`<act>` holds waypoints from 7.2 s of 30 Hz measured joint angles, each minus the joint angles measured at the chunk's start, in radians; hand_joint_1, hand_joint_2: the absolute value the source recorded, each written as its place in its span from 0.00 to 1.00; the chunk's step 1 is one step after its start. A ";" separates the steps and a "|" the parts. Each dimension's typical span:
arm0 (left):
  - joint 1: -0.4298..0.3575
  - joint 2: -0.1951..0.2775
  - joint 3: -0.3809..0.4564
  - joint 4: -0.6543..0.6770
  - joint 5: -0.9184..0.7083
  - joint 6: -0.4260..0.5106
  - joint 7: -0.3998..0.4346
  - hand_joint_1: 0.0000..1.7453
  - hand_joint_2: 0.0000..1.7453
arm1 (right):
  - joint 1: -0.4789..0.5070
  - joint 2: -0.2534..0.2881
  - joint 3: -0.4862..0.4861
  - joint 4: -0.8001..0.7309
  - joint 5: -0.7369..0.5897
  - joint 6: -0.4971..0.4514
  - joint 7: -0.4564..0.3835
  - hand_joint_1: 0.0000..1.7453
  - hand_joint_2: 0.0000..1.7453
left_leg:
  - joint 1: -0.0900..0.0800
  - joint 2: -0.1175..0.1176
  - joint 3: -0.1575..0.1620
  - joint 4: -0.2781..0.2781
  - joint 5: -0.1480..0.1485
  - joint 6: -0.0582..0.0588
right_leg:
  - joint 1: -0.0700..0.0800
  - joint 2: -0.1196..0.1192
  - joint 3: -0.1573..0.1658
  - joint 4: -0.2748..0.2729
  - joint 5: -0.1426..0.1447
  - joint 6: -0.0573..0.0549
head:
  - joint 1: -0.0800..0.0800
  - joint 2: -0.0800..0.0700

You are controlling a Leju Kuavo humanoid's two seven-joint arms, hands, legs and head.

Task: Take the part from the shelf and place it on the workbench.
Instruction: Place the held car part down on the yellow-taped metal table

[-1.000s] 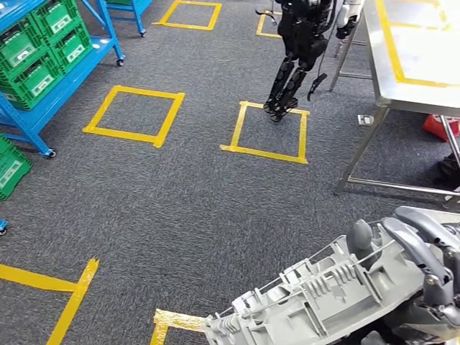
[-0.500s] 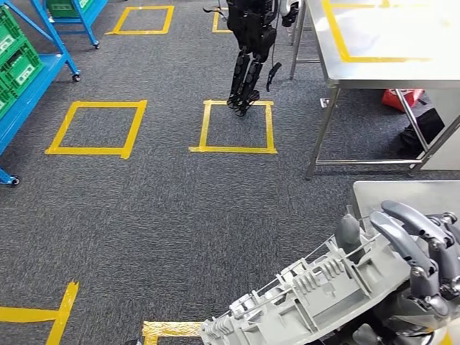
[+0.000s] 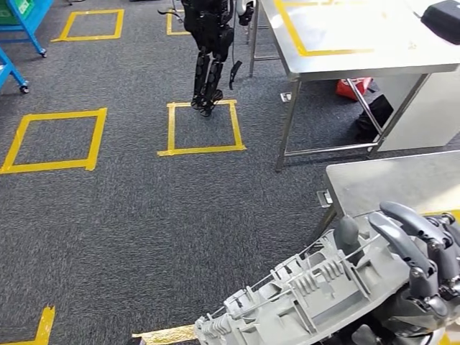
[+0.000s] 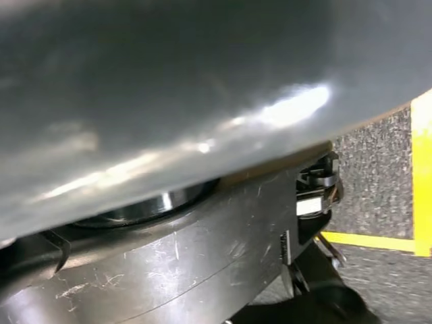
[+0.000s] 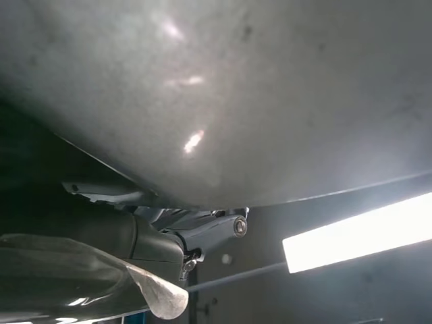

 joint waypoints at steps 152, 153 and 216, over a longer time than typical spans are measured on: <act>0.030 0.004 -0.084 -0.001 -0.089 0.061 -0.144 0.00 0.00 | 0.064 0.009 0.021 -0.013 0.026 0.000 0.023 1.00 1.00 | 0.008 0.029 -0.009 -0.002 0.012 -0.034 | 0.001 -0.028 0.186 -0.287 0.092 -0.015 | 0.006 0.002; 0.030 0.004 -0.085 -0.001 -0.089 0.061 -0.144 0.00 0.00 | 0.064 0.009 0.021 -0.013 0.027 0.000 0.023 1.00 1.00 | 0.007 0.029 -0.009 -0.002 0.012 -0.034 | 0.000 -0.028 0.186 -0.287 0.092 -0.015 | 0.006 0.002; 0.043 0.072 -0.107 0.000 -0.108 -0.020 -0.102 0.00 0.00 | -0.611 -0.771 -0.144 0.497 -0.333 0.538 0.699 1.00 1.00 | 0.004 0.027 -0.017 0.005 0.013 -0.032 | -0.002 -0.030 0.181 -0.287 0.096 -0.010 | 0.006 0.002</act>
